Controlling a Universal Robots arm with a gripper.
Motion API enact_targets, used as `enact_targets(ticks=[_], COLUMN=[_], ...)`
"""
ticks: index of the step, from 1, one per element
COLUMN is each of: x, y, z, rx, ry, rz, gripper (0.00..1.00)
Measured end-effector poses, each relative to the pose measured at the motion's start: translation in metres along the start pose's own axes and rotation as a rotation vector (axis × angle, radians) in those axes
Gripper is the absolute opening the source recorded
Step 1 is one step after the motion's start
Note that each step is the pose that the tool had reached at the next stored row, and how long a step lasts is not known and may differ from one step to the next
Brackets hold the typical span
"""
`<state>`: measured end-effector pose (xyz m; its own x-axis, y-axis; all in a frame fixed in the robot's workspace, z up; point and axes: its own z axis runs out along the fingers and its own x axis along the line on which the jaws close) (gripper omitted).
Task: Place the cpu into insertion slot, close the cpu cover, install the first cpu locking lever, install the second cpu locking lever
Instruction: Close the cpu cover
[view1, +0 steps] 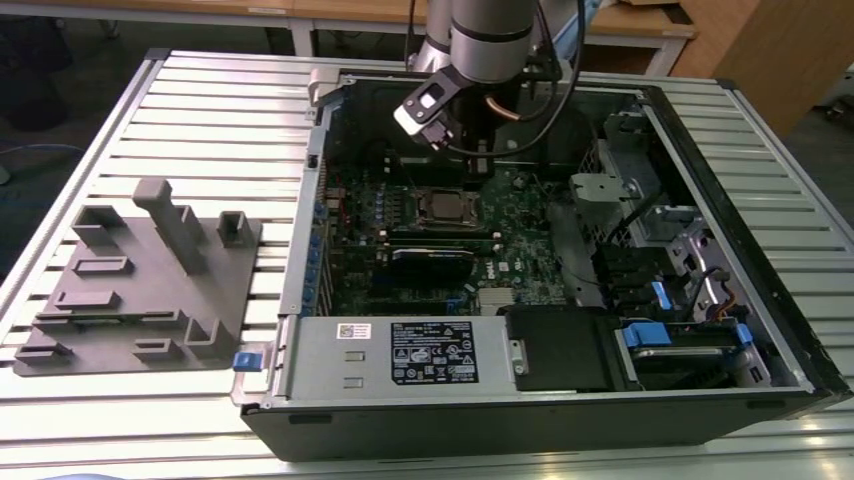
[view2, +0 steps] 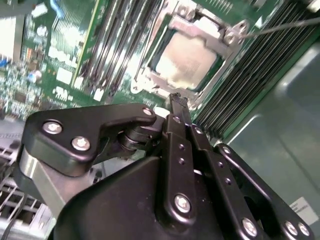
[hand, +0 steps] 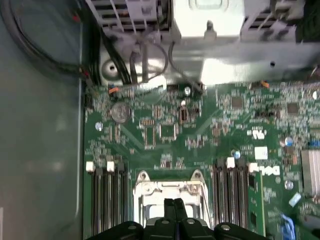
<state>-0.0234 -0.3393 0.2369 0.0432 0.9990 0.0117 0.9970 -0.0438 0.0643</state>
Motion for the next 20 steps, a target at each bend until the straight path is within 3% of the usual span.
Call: enact_targets(ticks=[2,3,9,14,20], x=[0.0,0.0,0.0,-0.0004,-0.0009], y=[0.0,0.0,-0.0002,-0.0084,-0.0162], z=[0.0003,0.0002,0.0003,0.0012,0.0069], rx=[0.0248,0.0276,0.0281,0.028,0.0281], ry=[-0.001,-0.0014,-0.0012,-0.0012,-0.0017], rz=[0.0,0.0,0.0,0.0,0.0], gripper=[0.11,0.11,0.11,0.11,0.11])
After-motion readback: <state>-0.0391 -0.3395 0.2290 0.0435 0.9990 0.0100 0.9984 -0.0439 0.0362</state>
